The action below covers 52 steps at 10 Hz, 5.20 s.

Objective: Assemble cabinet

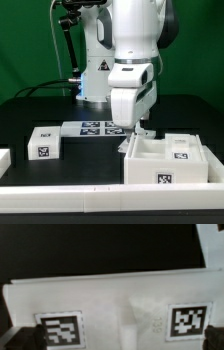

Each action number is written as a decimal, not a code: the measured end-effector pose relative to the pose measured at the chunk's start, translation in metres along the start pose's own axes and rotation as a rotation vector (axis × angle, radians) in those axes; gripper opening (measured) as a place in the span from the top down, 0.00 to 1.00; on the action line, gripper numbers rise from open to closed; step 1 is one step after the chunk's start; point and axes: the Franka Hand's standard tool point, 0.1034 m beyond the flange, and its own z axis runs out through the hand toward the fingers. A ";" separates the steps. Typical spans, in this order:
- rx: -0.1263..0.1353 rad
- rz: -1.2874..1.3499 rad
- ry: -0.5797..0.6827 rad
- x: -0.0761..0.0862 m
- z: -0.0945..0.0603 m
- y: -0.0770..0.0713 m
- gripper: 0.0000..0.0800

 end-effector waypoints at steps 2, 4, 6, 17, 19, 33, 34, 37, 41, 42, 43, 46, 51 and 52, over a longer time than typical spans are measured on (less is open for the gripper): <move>0.004 0.000 -0.001 0.000 0.002 -0.001 0.00; 0.008 0.001 -0.002 -0.001 0.004 -0.003 0.36; 0.010 0.001 -0.002 -0.001 0.005 -0.003 0.57; 0.022 -0.046 -0.027 0.017 -0.017 -0.006 0.91; 0.045 -0.070 -0.057 0.029 -0.033 -0.004 0.91; 0.060 -0.176 -0.069 0.033 -0.043 0.015 0.91; 0.060 -0.176 -0.069 0.033 -0.043 0.015 0.91; 0.027 -0.164 -0.046 0.037 -0.042 0.014 0.91; 0.003 -0.159 -0.028 0.037 -0.043 0.019 0.91; -0.008 -0.157 -0.020 0.036 -0.043 0.021 0.91; -0.002 -0.165 -0.025 0.033 -0.043 0.024 0.91; -0.009 -0.155 -0.023 0.033 -0.046 0.030 0.91; -0.017 -0.155 -0.015 0.034 -0.044 0.029 0.91; -0.015 -0.160 -0.015 0.034 -0.043 0.029 0.91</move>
Offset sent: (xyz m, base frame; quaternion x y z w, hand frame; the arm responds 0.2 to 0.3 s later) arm 0.0004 -0.0007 -0.0032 -0.0045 0.0068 -0.0015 1.0000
